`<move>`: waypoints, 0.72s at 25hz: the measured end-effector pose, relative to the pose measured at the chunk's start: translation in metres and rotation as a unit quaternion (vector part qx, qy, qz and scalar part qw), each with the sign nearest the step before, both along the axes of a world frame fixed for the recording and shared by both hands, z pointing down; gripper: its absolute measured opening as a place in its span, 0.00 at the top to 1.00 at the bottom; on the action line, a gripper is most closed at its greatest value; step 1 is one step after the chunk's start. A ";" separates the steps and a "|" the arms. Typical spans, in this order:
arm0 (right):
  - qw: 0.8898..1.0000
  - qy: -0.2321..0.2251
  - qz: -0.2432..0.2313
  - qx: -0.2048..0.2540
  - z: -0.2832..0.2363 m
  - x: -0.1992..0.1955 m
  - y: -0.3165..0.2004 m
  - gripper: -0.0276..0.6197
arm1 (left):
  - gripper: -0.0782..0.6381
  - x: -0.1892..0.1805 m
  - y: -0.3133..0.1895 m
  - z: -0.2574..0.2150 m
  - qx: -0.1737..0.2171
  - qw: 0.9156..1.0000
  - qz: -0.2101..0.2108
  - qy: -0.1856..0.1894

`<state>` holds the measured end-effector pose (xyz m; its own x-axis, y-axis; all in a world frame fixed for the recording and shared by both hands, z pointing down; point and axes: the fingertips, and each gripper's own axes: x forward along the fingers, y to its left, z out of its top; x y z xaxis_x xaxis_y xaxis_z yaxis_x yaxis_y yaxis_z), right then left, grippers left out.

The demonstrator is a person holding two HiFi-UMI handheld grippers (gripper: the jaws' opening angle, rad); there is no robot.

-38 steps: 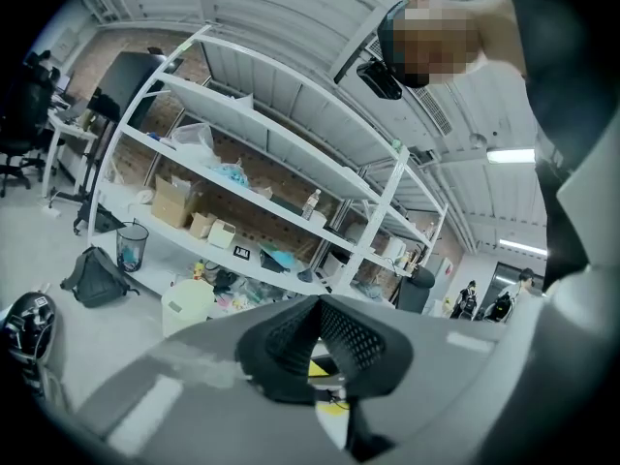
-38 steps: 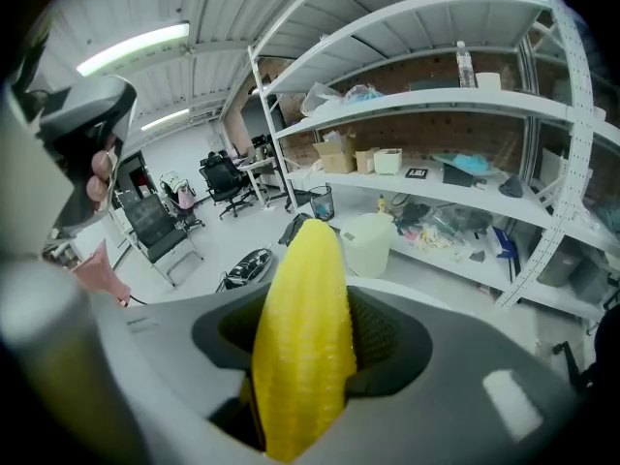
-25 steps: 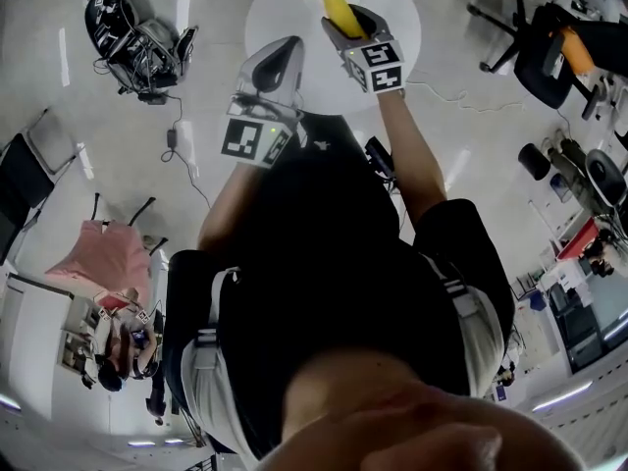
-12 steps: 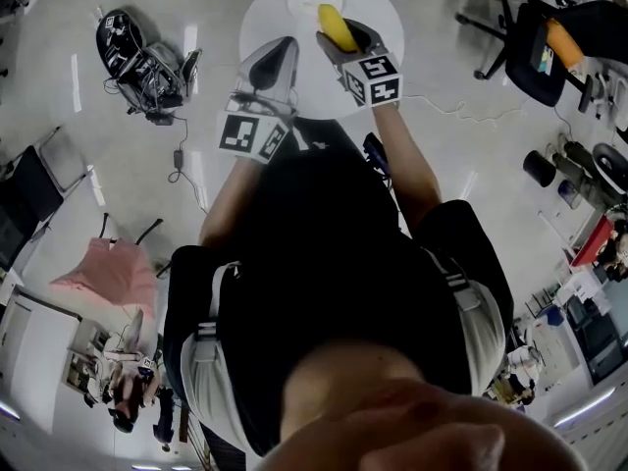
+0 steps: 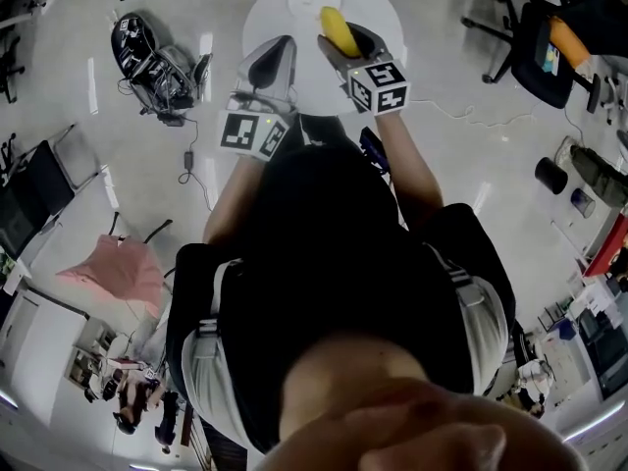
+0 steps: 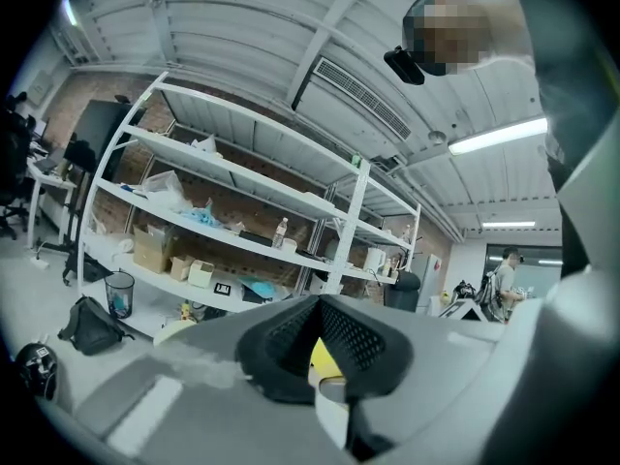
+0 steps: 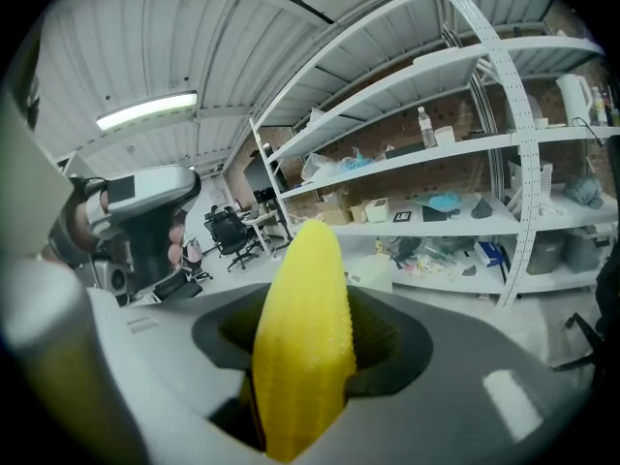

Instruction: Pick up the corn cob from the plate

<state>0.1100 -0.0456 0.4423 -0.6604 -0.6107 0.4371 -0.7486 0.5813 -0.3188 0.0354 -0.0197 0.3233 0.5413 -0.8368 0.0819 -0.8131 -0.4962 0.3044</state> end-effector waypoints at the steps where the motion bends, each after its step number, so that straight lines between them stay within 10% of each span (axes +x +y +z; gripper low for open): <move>1: 1.000 -0.001 0.001 0.003 -0.002 -0.001 0.002 0.59 | 0.89 0.000 0.002 -0.001 0.001 1.000 0.002 -0.002; 18: 0.996 -0.001 0.069 0.048 -0.057 -0.005 0.027 0.59 | 0.89 -0.004 0.007 -0.022 0.025 0.998 0.058 0.011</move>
